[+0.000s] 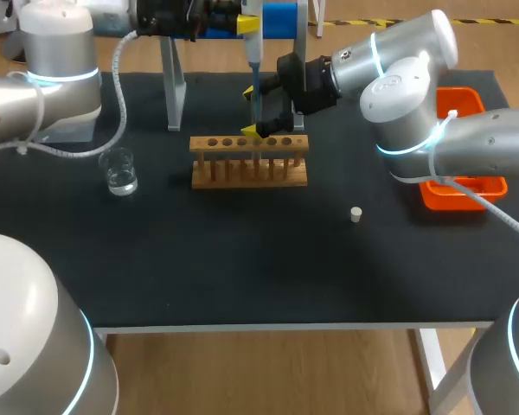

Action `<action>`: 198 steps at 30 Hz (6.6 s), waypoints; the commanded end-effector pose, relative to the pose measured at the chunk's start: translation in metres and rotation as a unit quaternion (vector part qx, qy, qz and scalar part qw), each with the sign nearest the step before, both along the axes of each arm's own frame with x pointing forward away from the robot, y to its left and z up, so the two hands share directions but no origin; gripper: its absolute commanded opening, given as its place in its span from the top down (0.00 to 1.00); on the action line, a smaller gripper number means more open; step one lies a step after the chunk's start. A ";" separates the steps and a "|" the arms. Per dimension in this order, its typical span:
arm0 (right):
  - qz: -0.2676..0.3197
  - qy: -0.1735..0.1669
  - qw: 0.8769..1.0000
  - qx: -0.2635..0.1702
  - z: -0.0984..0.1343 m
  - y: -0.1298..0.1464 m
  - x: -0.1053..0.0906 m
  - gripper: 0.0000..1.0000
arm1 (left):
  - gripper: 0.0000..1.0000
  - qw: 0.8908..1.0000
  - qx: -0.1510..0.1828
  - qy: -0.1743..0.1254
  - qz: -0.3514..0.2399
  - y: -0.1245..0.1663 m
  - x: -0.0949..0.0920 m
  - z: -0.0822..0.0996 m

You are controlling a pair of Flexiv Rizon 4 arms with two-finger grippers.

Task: Invert the test tube, pick up the pipette, mount the tip to pipette, aspirate from beaker and dispense into the tube, eject the tip, return the pipette, and cap with the stopper.

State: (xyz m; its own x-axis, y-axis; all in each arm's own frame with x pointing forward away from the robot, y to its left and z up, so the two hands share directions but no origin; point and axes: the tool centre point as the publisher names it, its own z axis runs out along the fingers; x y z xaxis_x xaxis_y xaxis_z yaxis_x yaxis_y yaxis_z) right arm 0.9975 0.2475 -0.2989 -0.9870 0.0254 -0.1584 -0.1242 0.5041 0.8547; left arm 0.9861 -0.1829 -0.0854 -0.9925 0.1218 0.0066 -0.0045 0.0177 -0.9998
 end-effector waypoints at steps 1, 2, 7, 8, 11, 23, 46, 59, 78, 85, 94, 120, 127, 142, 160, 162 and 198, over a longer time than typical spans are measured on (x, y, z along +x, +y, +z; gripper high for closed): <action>0.001 0.001 1.000 -0.001 0.001 -0.001 0.000 0.00 | 1.00 1.000 0.006 -0.003 -0.005 -0.002 0.003 0.002; 0.001 0.001 1.000 -0.001 0.001 -0.001 0.000 0.00 | 1.00 1.000 0.007 -0.005 -0.005 -0.002 0.003 0.002; 0.001 0.001 1.000 -0.001 0.001 -0.001 0.000 0.00 | 1.00 1.000 0.010 -0.022 -0.007 -0.003 0.001 0.003; 0.001 0.001 1.000 -0.001 0.001 -0.001 0.000 0.00 | 1.00 1.000 0.011 -0.023 -0.006 -0.003 0.001 0.004; 0.001 0.001 1.000 -0.001 0.001 -0.001 0.000 0.00 | 1.00 0.999 0.014 -0.030 -0.005 -0.003 0.000 0.004; 0.001 0.001 1.000 -0.001 0.001 -0.001 0.000 0.00 | 1.00 0.999 0.017 -0.035 -0.006 -0.004 -0.003 0.004; -0.011 -0.001 1.000 0.011 0.011 -0.024 0.001 0.00 | 1.00 0.999 0.016 -0.033 -0.009 -0.004 -0.003 0.003; -0.041 0.023 0.996 0.078 0.029 -0.077 0.002 0.00 | 1.00 0.999 0.016 -0.033 -0.009 -0.004 -0.003 0.003; -0.036 0.041 0.990 0.128 0.100 -0.109 -0.019 0.00 | 1.00 0.999 0.016 -0.033 -0.009 -0.004 -0.003 0.003; -0.031 0.020 0.986 0.162 0.145 -0.121 -0.030 0.00 | 1.00 0.999 0.016 -0.033 -0.009 -0.004 -0.003 0.003; -0.061 0.014 0.978 0.198 0.196 -0.127 -0.045 0.00 | 1.00 0.999 0.016 -0.033 -0.009 -0.004 -0.003 0.003; 0.003 0.029 0.961 0.274 0.277 -0.087 -0.026 0.55 | 1.00 0.999 0.016 -0.033 -0.009 -0.004 -0.003 0.003; 0.013 0.031 0.965 0.261 0.286 -0.078 -0.025 1.00 | 1.00 0.999 0.016 -0.033 -0.009 -0.004 -0.003 0.003; 0.029 0.039 0.967 0.249 0.308 -0.052 -0.025 1.00 | 1.00 0.999 0.016 -0.033 -0.009 -0.004 -0.003 0.003; 0.039 0.049 0.971 0.230 0.306 -0.024 -0.026 1.00 | 1.00 0.999 0.016 -0.033 -0.009 -0.004 -0.003 0.003; 0.041 0.050 0.971 0.228 0.305 -0.022 -0.026 1.00 | 1.00 0.999 0.016 -0.033 -0.009 -0.004 -0.003 0.003; 0.040 0.079 0.972 0.216 0.289 -0.004 -0.018 1.00 | 1.00 0.999 0.016 -0.033 -0.009 -0.004 -0.003 0.003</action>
